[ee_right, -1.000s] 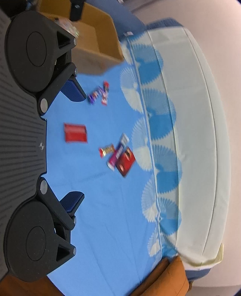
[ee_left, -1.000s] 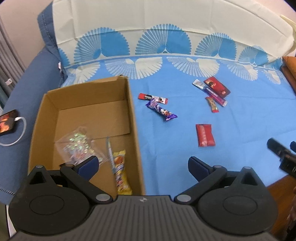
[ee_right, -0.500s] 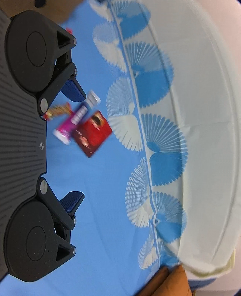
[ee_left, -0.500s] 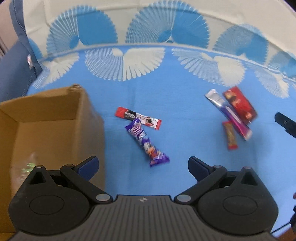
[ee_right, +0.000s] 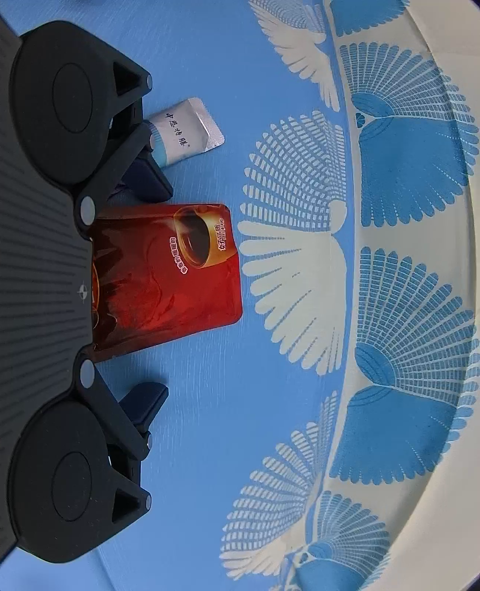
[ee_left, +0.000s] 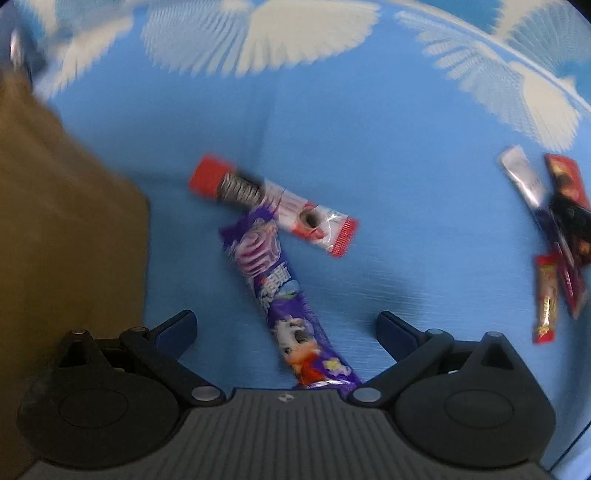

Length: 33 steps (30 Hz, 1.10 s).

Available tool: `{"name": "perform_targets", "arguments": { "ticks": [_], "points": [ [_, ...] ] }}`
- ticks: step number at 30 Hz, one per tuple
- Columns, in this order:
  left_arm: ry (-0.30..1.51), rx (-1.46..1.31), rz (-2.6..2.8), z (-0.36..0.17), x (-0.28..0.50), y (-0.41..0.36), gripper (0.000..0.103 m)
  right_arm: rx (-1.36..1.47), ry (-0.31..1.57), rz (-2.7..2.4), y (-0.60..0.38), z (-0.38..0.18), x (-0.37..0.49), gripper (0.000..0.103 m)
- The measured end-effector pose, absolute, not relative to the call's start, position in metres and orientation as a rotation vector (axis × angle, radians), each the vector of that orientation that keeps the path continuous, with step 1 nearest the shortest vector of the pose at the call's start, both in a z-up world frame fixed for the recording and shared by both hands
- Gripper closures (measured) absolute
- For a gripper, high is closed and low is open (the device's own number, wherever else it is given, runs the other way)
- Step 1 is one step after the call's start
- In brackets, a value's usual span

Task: Organize snacks
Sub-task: 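Grasp the purple lollipop pack with the left tool while the right tool grasps the red chip bag, then carry the lollipop pack in the left tool while the right tool carries the chip bag to the box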

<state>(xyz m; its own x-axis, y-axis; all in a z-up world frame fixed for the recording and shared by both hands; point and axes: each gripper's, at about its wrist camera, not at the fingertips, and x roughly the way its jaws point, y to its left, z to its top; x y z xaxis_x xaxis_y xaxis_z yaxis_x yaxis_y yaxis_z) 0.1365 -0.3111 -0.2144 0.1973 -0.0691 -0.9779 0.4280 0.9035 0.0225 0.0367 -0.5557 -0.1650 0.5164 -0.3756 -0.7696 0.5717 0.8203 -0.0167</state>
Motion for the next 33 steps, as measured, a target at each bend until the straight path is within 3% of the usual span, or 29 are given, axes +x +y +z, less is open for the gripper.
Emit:
{"name": "perform_targets", "arguments": {
  "ticks": [12, 13, 14, 15, 16, 17, 20, 27, 33],
  "points": [
    [1.348, 0.294, -0.350, -0.212, 0.150, -0.308, 0.002, 0.227, 0.775, -0.578, -0.553, -0.171, 0.029, 0.000],
    [1.322, 0.288, -0.337, -0.207, 0.150, -0.309, 0.016, 0.226, 0.788, -0.579, -0.553, -0.171, 0.030, 0.001],
    [1.282, 0.276, -0.332, -0.201, 0.150, -0.309, 0.028, 0.227, 0.799, -0.577, -0.553, -0.170, 0.032, 0.010],
    [1.246, 0.270, -0.341, -0.193, 0.150, -0.307, 0.064, 0.228, 0.798, -0.567, -0.551, -0.168, 0.032, 0.020],
    [1.234, 0.280, -0.350, -0.189, 0.150, -0.307, 0.080, 0.215, 0.791, -0.557, -0.547, -0.164, 0.032, 0.038],
    [1.247, 0.282, -0.357, -0.188, 0.151, -0.306, 0.080, 0.198, 0.792, -0.563, -0.542, -0.161, 0.032, 0.045],
    [1.261, 0.287, -0.357, -0.184, 0.148, -0.298, 0.081, 0.169, 0.815, -0.587, -0.531, -0.158, 0.031, 0.053],
    [1.250, 0.237, -0.462, -0.149, 0.116, -0.271, 0.081, 0.234, 0.810, -0.750, -0.527, -0.138, -0.018, 0.056],
    [1.160, 0.199, -0.587, -0.087, 0.079, -0.246, 0.081, 0.274, 0.723, -0.819, -0.495, -0.087, -0.076, 0.056]
  ]
}}
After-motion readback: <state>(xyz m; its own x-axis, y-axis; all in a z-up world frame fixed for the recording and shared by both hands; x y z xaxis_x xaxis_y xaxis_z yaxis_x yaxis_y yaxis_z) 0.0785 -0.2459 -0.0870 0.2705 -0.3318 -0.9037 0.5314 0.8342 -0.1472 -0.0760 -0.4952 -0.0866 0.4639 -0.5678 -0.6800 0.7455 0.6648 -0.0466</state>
